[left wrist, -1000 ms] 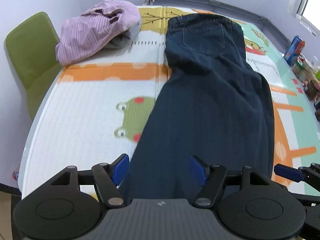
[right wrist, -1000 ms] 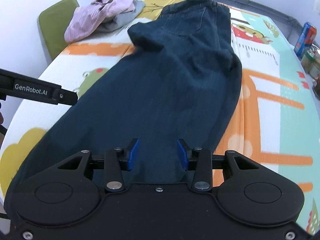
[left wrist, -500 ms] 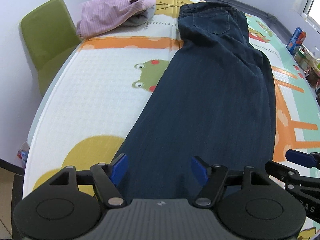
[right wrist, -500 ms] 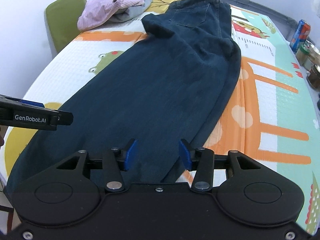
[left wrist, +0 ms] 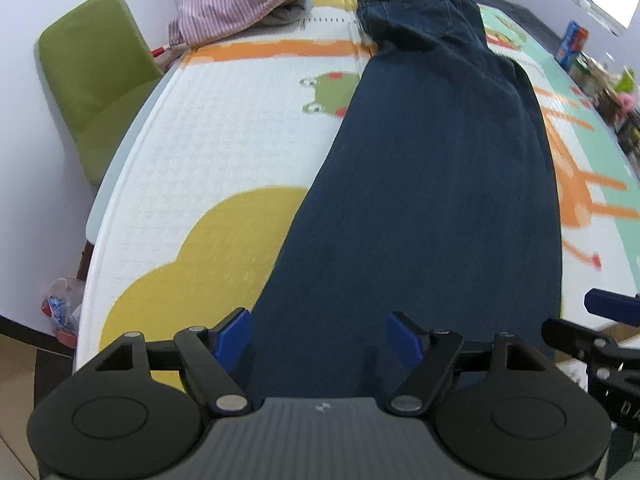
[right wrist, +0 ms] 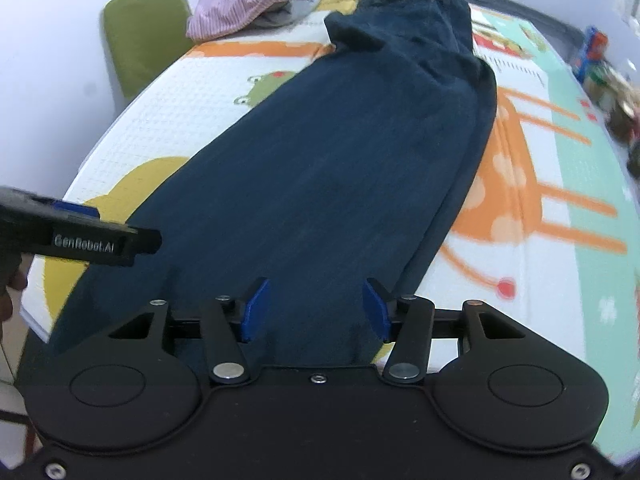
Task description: Fold clothes
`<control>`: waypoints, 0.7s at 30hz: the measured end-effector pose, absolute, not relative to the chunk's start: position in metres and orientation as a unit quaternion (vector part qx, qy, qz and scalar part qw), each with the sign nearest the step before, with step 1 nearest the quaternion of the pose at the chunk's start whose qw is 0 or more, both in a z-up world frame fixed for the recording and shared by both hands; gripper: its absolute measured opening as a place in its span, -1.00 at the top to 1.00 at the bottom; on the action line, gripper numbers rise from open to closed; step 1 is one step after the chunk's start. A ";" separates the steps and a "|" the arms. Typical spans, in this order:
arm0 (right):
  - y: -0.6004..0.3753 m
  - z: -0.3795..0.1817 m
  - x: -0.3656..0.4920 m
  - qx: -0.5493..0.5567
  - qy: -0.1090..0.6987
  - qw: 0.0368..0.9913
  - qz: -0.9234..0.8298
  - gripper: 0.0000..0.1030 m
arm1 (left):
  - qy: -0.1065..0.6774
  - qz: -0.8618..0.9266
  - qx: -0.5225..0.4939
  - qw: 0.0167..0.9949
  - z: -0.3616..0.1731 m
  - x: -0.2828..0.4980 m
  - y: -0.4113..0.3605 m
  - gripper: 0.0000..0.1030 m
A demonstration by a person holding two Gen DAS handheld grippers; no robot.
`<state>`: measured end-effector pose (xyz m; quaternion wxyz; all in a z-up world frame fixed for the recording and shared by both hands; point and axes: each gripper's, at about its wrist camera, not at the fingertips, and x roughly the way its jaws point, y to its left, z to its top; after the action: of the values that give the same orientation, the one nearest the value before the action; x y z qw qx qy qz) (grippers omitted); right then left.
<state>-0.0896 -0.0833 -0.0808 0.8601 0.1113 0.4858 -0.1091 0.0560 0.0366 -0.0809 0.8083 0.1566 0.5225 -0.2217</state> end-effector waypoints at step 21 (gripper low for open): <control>0.020 -0.095 -0.078 0.155 0.490 0.842 -0.164 0.04 | 0.529 -0.288 0.163 0.782 -0.123 0.044 0.133 -0.37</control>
<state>-0.0778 0.0197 -0.0945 0.8420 0.1546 0.4902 -0.1641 0.0444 0.1327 -0.1235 0.7817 0.1626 0.5289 -0.2876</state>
